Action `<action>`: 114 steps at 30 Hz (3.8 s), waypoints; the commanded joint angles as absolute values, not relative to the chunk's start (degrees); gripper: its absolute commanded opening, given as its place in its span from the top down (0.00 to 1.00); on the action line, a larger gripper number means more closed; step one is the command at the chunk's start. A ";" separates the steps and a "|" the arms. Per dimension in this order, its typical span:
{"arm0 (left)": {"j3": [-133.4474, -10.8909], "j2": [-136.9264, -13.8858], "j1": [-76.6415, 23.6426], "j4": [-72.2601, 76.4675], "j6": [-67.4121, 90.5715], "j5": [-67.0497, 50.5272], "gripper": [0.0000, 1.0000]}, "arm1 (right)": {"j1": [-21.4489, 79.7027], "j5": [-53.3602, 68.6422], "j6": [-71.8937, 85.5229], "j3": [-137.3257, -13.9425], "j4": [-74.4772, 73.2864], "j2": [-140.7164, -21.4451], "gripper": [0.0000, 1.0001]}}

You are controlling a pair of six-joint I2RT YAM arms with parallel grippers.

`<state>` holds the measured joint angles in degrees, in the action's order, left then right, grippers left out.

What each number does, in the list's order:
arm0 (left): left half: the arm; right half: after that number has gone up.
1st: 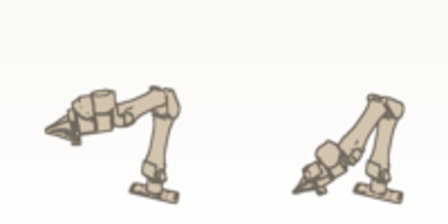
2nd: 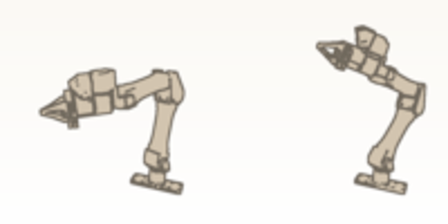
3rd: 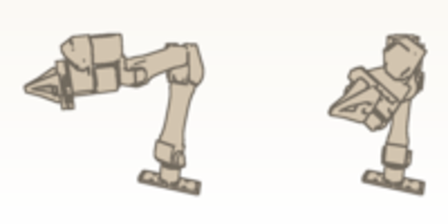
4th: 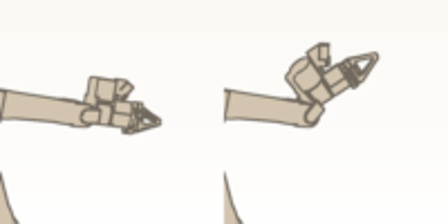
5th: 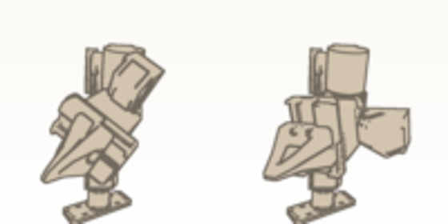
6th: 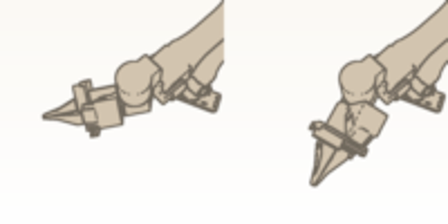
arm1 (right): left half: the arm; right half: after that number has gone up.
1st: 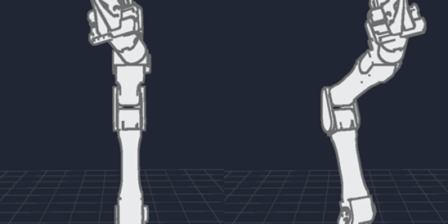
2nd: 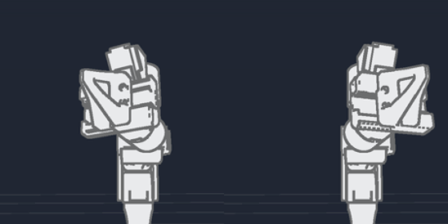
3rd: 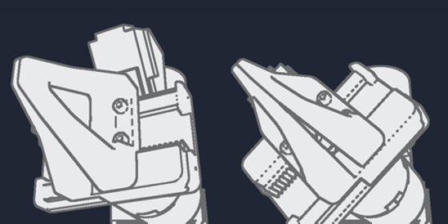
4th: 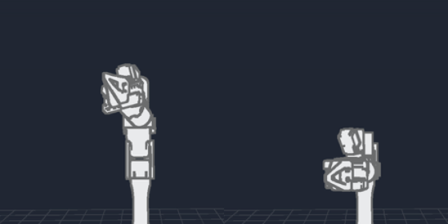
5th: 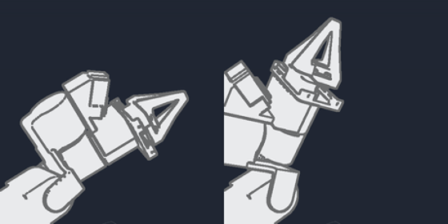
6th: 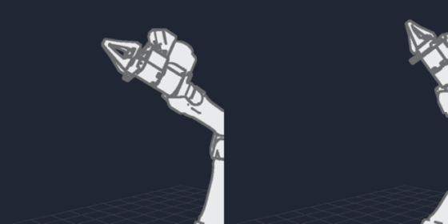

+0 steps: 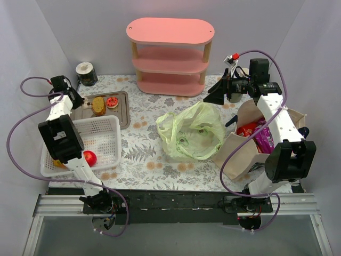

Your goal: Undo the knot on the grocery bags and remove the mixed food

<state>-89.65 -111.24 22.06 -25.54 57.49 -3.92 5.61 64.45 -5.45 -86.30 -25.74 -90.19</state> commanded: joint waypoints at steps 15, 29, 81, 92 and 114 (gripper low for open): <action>-91.50 -117.16 22.06 -22.15 48.78 1.30 1.00 | 5.71 63.63 -7.65 -82.35 -25.66 -86.57 0.02; -90.18 -117.68 22.41 -21.71 46.85 -2.99 1.00 | 6.33 63.99 -6.68 -83.76 -24.87 -88.68 0.02; -94.13 -97.55 0.81 -35.06 22.15 -50.19 0.02 | 3.52 27.16 -26.36 -101.23 -54.90 -84.20 0.02; -93.69 -102.65 -14.76 -35.43 21.61 -61.16 0.02 | 2.29 35.15 -44.89 -87.82 -74.88 -60.86 0.02; -98.66 -124.25 -28.30 12.54 47.43 -60.03 0.85 | 2.37 31.63 -50.54 -77.95 -73.74 -66.52 0.35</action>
<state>-89.32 -119.68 -26.65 -6.22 33.17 -56.90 2.33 27.40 -49.25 -75.09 -74.54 -63.75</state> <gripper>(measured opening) 0.536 0.716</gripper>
